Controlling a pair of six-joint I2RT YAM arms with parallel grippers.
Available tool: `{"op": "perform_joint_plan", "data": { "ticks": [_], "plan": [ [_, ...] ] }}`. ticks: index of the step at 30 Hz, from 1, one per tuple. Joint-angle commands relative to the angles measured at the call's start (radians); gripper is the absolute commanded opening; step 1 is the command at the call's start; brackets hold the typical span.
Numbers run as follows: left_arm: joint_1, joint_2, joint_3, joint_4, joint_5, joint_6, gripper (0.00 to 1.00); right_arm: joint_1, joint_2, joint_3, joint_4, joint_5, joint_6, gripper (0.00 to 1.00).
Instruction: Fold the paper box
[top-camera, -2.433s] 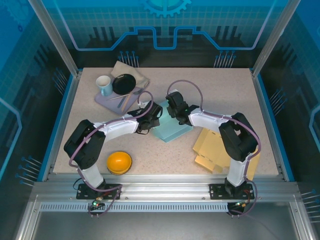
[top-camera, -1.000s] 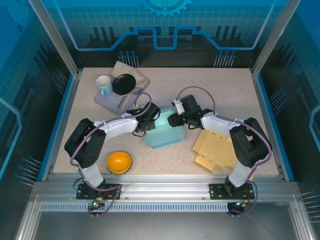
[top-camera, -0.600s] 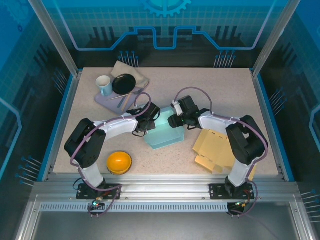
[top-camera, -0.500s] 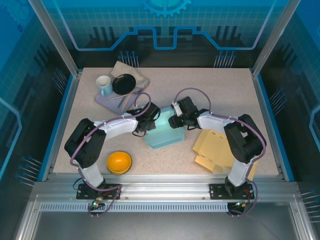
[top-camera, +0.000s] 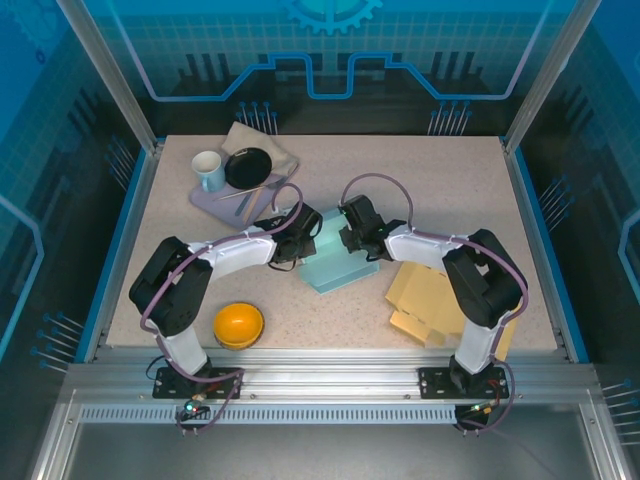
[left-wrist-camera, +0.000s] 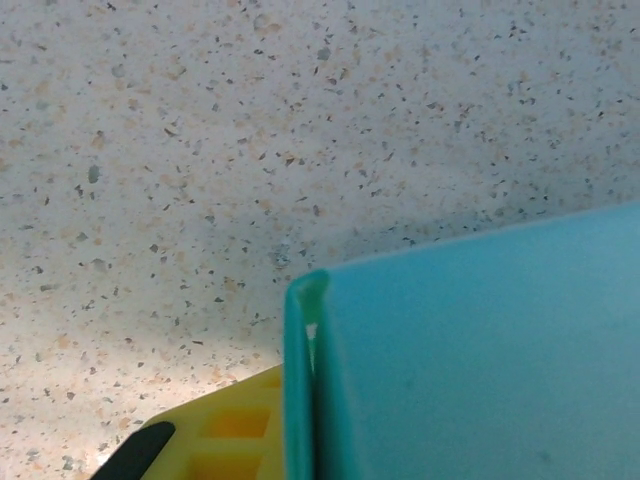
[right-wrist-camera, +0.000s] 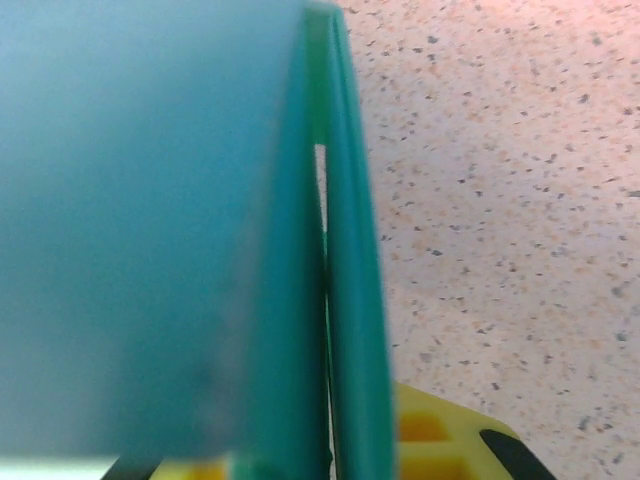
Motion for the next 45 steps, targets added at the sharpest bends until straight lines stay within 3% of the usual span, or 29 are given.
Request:
{"op": "perform_joint_plan", "data": {
  "ticks": [1,12,18,20,23,27,30,38,45],
  "plan": [
    [0.024,-0.025,-0.028,-0.117,-0.052,-0.011,0.15,-0.042,-0.009,-0.013,-0.113,0.306,0.03,0.14],
    [0.028,-0.02,-0.033,-0.123,-0.064,-0.007,0.15,-0.061,-0.024,-0.008,-0.188,0.376,0.103,0.11],
    [0.027,-0.012,-0.031,-0.123,-0.066,-0.005,0.15,-0.078,-0.044,-0.01,-0.199,0.364,0.122,0.19],
    [0.027,-0.009,-0.028,-0.123,-0.064,-0.004,0.15,-0.08,-0.066,-0.024,-0.167,0.309,0.1,0.25],
    [0.028,-0.002,-0.021,-0.122,-0.064,-0.002,0.15,-0.085,-0.125,-0.063,-0.074,0.104,0.05,0.47],
    [0.028,0.017,-0.004,-0.123,-0.059,0.001,0.15,-0.079,-0.202,-0.079,-0.015,-0.178,0.01,0.56],
    [0.029,0.025,0.004,-0.122,-0.056,0.006,0.15,-0.07,-0.261,-0.078,-0.028,-0.311,-0.026,0.59],
    [0.029,0.035,0.02,-0.118,-0.055,0.028,0.15,-0.066,-0.396,-0.051,-0.127,-0.304,-0.06,0.62],
    [0.017,-0.003,-0.031,-0.008,-0.076,0.101,0.15,-0.091,-0.283,0.071,-0.22,-0.352,-0.002,0.62]
  ]
}}
